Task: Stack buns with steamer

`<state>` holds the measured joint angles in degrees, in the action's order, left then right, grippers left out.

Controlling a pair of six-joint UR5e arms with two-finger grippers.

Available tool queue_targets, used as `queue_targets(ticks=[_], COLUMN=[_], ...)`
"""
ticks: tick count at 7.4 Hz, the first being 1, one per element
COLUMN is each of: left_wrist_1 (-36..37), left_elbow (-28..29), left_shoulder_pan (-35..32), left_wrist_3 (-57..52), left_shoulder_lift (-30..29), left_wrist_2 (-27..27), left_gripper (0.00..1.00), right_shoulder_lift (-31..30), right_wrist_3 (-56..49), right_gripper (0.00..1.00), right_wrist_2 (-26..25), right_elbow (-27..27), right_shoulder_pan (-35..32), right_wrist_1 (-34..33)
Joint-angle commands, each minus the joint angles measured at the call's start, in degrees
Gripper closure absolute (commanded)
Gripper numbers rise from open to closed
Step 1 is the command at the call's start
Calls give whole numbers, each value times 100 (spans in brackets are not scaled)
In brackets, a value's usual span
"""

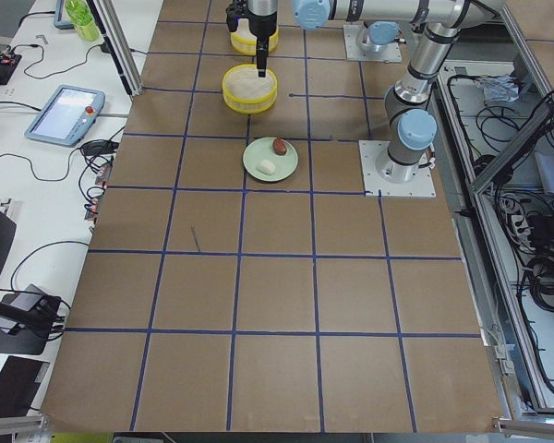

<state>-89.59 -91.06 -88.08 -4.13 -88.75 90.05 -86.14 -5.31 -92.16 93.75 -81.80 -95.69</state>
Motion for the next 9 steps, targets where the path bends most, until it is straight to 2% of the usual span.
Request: queue_targets(ticks=[1,3,5,6,7,8,9], left_wrist_1=[255,1212,2003,2059,2155,2408,2724], left_elbow=[-409,-1453,-2194,-2275,-2293,-2328,-2354], left_shoulder_pan=[306,1200,1346,1311,1311,1311,1311], left_wrist_3=[-455,-1796,-1645,-1504,-1529,-1564,-1573], left_shoulder_lift=[-116,-151,-510,-686,-818,-1037,-1318], left_wrist_2=[-5,-5,-75,-110,-76,-32,-23], left_gripper=[0,0,0,6,9,10,10], right_shoulder_lift=[805,1763,2039,2232,2234,2216,2216], right_wrist_3=[-828,-1556,-1895,-1895,-1895,-1895,-1895], right_gripper=[2,6,10,16,39,70,86], right_wrist_2=[5,-21,-38,-48,-48,-48,-39], right_elbow=[109,214,547,574,566,557,557], right_shoulder_pan=[524,1075,1307,1316,1325,1325,1325], right_wrist_1=[-991,-1895,-2460,-2472,-2428,-2384,-2375])
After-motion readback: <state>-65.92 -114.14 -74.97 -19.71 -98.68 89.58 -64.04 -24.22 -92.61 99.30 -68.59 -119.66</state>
